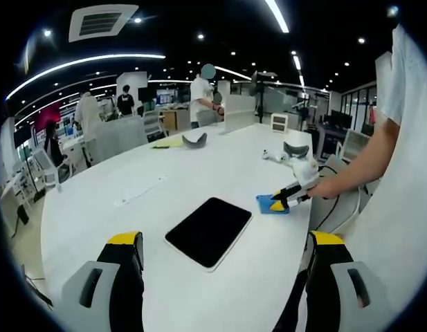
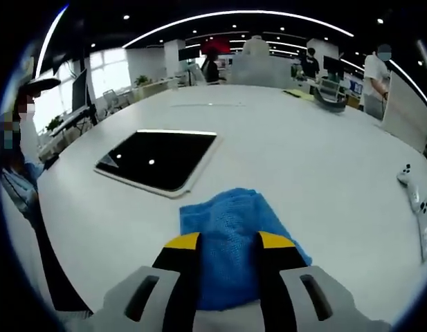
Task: Wipe the mirror surface with the cleaning cloth until all visible marks leave the cleaned area.
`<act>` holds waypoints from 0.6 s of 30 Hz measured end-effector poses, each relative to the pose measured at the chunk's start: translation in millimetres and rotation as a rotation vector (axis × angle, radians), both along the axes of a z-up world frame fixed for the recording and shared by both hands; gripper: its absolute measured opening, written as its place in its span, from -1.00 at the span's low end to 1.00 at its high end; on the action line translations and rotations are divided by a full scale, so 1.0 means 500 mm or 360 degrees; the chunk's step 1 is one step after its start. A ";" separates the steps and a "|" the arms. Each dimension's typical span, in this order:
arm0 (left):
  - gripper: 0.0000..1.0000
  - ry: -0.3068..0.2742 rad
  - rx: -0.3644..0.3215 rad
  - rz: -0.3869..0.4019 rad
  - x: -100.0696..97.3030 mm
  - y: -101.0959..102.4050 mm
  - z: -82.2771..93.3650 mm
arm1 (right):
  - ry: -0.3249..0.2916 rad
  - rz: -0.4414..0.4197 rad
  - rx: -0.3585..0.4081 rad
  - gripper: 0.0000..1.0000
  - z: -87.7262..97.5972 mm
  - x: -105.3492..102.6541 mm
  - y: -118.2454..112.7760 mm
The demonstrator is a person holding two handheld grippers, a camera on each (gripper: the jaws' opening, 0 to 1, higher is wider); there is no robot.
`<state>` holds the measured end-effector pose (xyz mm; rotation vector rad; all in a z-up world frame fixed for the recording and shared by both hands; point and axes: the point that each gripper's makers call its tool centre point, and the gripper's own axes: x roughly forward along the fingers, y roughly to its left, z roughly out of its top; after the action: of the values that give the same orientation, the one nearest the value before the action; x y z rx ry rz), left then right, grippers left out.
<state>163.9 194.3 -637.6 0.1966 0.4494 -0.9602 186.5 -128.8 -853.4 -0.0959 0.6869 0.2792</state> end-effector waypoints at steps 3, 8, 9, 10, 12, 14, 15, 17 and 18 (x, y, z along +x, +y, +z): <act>0.99 0.0001 -0.0001 -0.0002 0.000 0.001 0.000 | -0.0002 0.0001 -0.0006 -0.45 0.000 0.001 -0.002; 0.99 0.0000 -0.0005 0.0002 0.002 0.003 0.001 | 0.0006 0.0006 -0.0002 -0.46 0.004 0.000 -0.002; 0.99 0.0001 -0.0006 0.0003 0.003 0.003 0.001 | 0.0010 0.0007 -0.0003 -0.47 0.002 0.001 -0.003; 0.99 0.0000 -0.0007 0.0003 0.003 0.004 0.002 | 0.0016 0.0006 -0.0001 -0.48 0.002 0.002 -0.005; 0.99 0.0002 -0.0004 0.0005 0.003 0.005 0.001 | 0.0036 -0.0001 0.0004 -0.50 0.007 0.003 -0.005; 0.99 0.0003 -0.0006 0.0009 0.005 0.008 0.001 | 0.0030 0.0005 0.0017 -0.51 0.013 0.005 -0.002; 0.99 0.0005 -0.0005 0.0011 0.005 0.009 0.001 | 0.0022 0.0008 0.0020 -0.51 0.017 0.006 -0.001; 0.99 0.0000 -0.0005 0.0015 0.007 0.010 0.002 | 0.0013 0.0018 0.0033 -0.50 0.024 0.006 0.006; 0.99 0.0001 -0.0009 0.0018 0.008 0.011 0.003 | 0.0012 0.0018 0.0035 -0.50 0.026 0.006 0.007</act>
<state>167.7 199.7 -636.3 0.1883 0.4478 -0.9505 189.2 -125.1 -840.5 -0.0779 0.6910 0.2982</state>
